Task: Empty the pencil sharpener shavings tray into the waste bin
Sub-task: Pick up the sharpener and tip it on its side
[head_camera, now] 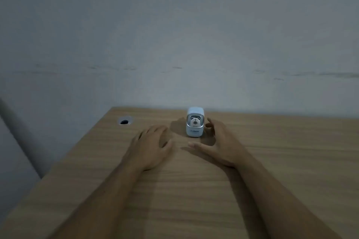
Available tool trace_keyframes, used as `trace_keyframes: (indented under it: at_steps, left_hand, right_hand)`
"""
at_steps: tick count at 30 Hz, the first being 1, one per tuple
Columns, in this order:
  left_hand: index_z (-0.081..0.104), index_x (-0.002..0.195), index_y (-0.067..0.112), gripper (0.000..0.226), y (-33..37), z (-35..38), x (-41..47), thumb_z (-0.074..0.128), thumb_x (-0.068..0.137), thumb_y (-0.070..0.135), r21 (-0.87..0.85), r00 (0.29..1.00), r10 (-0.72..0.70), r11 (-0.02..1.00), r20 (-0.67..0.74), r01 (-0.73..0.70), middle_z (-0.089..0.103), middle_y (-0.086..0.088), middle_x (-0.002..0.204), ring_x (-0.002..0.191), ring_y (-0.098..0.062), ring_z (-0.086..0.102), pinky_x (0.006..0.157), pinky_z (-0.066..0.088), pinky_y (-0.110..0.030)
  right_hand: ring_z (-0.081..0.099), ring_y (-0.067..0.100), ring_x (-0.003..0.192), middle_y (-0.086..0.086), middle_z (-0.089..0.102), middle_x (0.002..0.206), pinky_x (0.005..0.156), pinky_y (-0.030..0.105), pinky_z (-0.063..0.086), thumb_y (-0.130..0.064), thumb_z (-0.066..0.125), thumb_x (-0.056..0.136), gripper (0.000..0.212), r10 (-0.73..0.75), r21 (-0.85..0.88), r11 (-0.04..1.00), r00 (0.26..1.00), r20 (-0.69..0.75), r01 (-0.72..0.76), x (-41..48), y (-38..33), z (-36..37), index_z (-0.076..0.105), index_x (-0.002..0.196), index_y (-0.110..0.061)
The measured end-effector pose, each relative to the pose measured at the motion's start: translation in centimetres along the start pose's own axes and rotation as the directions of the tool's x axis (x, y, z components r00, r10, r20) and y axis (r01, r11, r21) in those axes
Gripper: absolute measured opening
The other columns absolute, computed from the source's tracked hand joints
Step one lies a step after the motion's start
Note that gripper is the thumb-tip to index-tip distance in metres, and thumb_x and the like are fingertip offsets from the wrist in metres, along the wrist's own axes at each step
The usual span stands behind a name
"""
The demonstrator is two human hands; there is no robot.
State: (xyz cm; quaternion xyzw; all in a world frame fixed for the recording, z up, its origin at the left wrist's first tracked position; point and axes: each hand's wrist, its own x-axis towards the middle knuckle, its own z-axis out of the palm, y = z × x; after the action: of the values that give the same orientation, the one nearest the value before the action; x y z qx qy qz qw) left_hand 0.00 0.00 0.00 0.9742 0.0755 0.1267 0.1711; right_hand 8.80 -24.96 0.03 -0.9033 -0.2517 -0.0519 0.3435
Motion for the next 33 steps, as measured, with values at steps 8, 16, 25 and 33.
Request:
trace_keyframes:
  at_steps: [8,16,25,33]
  left_hand:
    - [0.056,0.156,0.040,0.073,-0.3,1.3,3.4,0.063,0.088,0.067,-0.224,0.999,0.039,0.974,-0.032,-0.045,0.066,0.018,0.155,0.144,-0.013,0.061,0.122,0.049,-0.047]
    - [0.070,0.139,0.048,0.056,-1.2,1.9,4.1,0.067,0.087,0.067,-0.433,1.000,0.013,0.901,-0.015,-0.018,0.077,0.034,0.131,0.129,0.008,0.070,0.118,0.055,-0.042]
    - [0.080,0.138,0.017,0.042,0.1,0.3,2.1,0.084,0.097,0.024,-0.746,1.000,0.007,0.665,-0.017,-0.018,0.085,0.003,0.127,0.117,-0.004,0.080,0.108,0.062,-0.026]
    - [0.084,0.115,0.022,0.028,1.8,-1.5,-4.3,0.088,0.091,0.008,-0.900,0.995,-0.065,0.425,0.073,0.094,0.090,-0.007,0.103,0.093,-0.014,0.084,0.085,0.068,-0.024]
  right_hand:
    - [0.071,0.001,0.127,-0.021,0.072,0.137,0.108,0.035,0.061,-0.085,0.094,0.059,0.116,-0.057,0.192,0.980,0.998,-0.027,0.061,3.9,-0.1,2.0,0.050,0.156,-0.039]
    - [0.071,0.004,0.109,-0.020,0.071,0.122,0.089,0.020,0.057,-0.046,0.092,0.087,0.058,-0.091,0.135,0.987,0.996,0.024,0.087,5.1,0.3,2.1,0.061,0.132,-0.027]
    - [0.075,0.017,0.111,-0.014,0.076,0.125,0.094,0.032,0.061,-0.049,0.093,0.085,0.061,-0.093,0.256,0.962,0.996,-0.011,0.093,2.4,-1.0,1.5,0.067,0.137,-0.030]
    - [0.075,0.017,0.119,-0.010,0.076,0.129,0.104,0.051,0.061,-0.043,0.092,0.085,0.064,-0.089,0.341,0.935,0.996,-0.024,0.092,-3.8,-3.2,0.9,0.064,0.141,-0.030]
